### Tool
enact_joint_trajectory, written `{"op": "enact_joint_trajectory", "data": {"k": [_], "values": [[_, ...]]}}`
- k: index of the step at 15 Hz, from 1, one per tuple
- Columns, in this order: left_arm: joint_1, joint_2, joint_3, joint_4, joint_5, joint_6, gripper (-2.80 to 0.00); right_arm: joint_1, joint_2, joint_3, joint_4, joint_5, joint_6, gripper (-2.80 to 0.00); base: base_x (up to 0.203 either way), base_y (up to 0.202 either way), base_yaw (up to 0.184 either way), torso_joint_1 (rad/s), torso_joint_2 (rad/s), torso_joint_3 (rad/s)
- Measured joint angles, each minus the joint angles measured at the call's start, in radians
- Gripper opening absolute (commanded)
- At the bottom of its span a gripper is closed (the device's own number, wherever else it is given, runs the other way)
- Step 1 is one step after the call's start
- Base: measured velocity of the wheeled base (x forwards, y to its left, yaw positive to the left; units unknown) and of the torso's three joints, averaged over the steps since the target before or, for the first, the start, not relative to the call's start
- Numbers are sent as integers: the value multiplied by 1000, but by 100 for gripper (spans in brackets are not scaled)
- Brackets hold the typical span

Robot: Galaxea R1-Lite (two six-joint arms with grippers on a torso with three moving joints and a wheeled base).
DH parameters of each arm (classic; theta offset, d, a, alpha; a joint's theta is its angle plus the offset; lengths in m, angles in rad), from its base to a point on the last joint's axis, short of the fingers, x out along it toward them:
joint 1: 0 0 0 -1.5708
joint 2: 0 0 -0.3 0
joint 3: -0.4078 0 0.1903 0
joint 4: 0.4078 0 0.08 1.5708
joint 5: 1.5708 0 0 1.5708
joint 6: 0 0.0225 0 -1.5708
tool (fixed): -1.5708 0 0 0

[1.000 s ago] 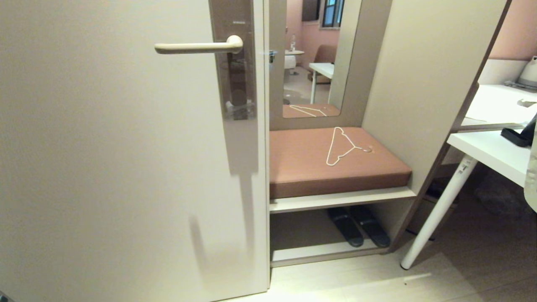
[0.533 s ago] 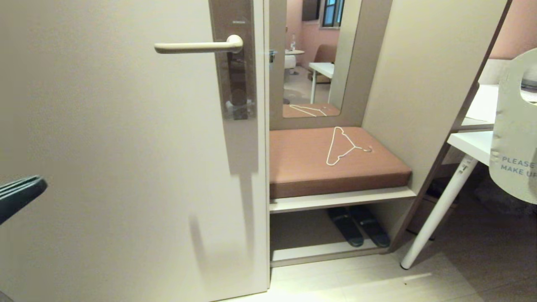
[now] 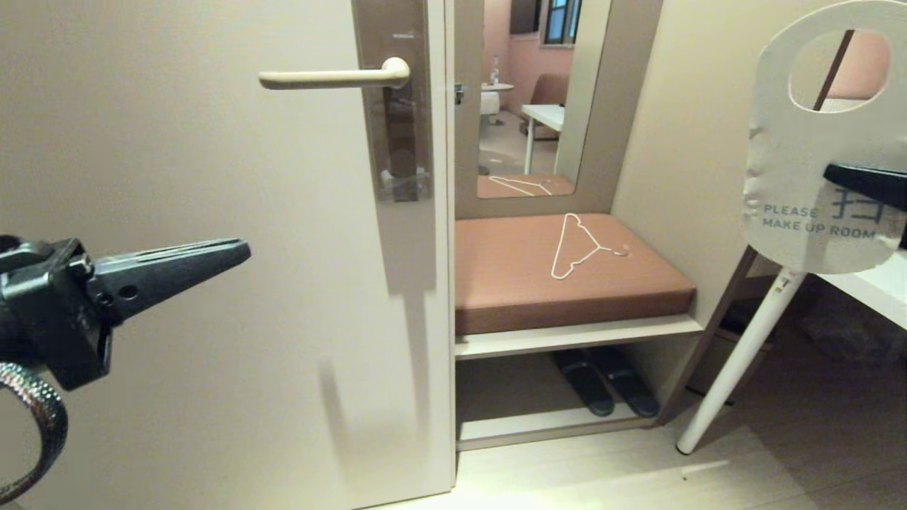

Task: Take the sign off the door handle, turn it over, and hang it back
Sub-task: Hand it to the other hand

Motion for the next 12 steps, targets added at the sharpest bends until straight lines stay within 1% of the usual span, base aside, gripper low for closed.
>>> {"op": "enact_joint_trajectory", "data": {"k": [1,2,4,6,8,9,10,12], "values": [[-26,30,-12,-44,-1,-46,-280,1,33,-32,0,53,0,-280,0,0,0,0,0,0],[-49,57,-19,-74,-1,-67,-280,5,63,-61,-1,102,0,-280,0,0,0,0,0,0],[-102,98,-30,-98,-2,-72,-280,33,117,-113,0,147,9,-280,0,0,0,0,0,0],[-169,130,-47,-100,-1,-76,-280,94,165,-168,-1,154,50,-280,0,0,0,0,0,0],[-235,155,-61,-107,-2,-83,-280,174,204,-209,-1,154,94,-280,0,0,0,0,0,0],[-259,166,-66,-128,-2,-92,-280,210,218,-223,-1,154,111,-280,0,0,0,0,0,0],[-277,181,-70,-162,-3,-110,-280,248,236,-237,-1,155,121,-280,0,0,0,0,0,0],[-297,210,-78,-236,-6,-170,-280,310,273,-269,-1,156,138,-280,0,0,0,0,0,0]]}}
